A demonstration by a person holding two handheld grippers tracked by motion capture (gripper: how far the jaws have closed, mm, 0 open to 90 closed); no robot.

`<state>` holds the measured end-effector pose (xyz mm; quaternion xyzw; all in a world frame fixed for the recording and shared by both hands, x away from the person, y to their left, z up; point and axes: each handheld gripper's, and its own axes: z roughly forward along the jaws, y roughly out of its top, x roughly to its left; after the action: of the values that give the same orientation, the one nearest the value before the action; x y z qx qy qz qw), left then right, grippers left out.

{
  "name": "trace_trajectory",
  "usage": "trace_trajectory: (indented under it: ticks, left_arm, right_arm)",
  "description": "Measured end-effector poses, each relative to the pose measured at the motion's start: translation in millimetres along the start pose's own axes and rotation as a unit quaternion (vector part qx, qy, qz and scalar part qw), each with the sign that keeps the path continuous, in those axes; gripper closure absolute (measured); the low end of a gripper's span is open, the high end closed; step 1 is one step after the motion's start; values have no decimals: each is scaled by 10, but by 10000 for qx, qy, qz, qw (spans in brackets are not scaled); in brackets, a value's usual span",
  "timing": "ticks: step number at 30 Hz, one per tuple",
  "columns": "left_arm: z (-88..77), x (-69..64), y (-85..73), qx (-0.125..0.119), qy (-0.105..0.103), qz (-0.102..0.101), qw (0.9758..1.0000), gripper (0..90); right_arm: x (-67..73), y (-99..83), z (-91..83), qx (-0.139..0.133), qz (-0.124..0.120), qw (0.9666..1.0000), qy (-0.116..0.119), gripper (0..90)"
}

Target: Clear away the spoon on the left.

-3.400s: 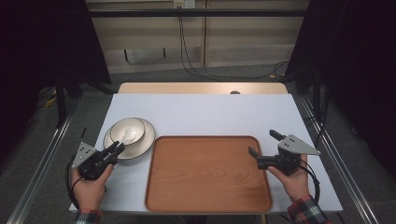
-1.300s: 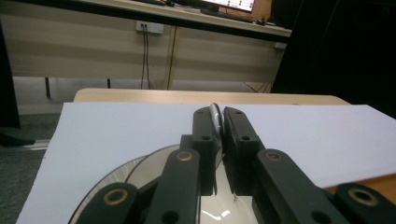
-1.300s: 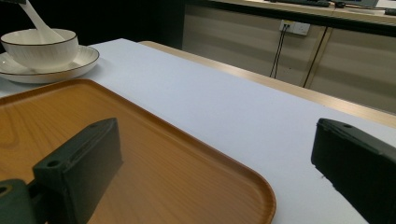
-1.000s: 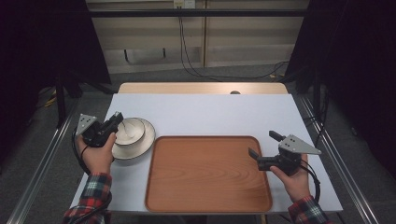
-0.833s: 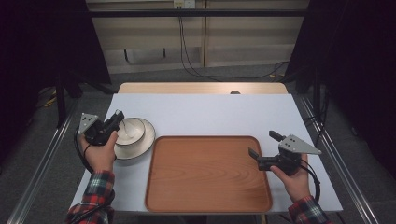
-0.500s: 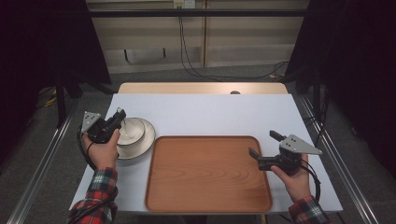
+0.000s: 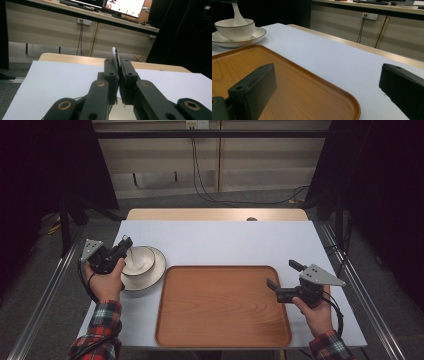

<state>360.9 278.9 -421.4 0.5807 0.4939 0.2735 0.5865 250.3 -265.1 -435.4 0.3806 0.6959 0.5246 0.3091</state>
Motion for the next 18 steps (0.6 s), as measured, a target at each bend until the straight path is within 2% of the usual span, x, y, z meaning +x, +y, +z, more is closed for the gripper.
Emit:
trace_trajectory:
  ticks: [13,16,18]
  left_arm:
    - [-96,-40,203,18,-280,-91,9996,856]
    - [-105,-59,249,-58,-382,-221,9990,856]
    - [-117,-80,292,-87,-415,-187,9989,856]
  right_arm:
    - [2,-9,8,47,16,10000,8,0]
    - [3,-9,12,36,7,10000,11,0]
    - [3,-9,14,33,6,10000,19,0]
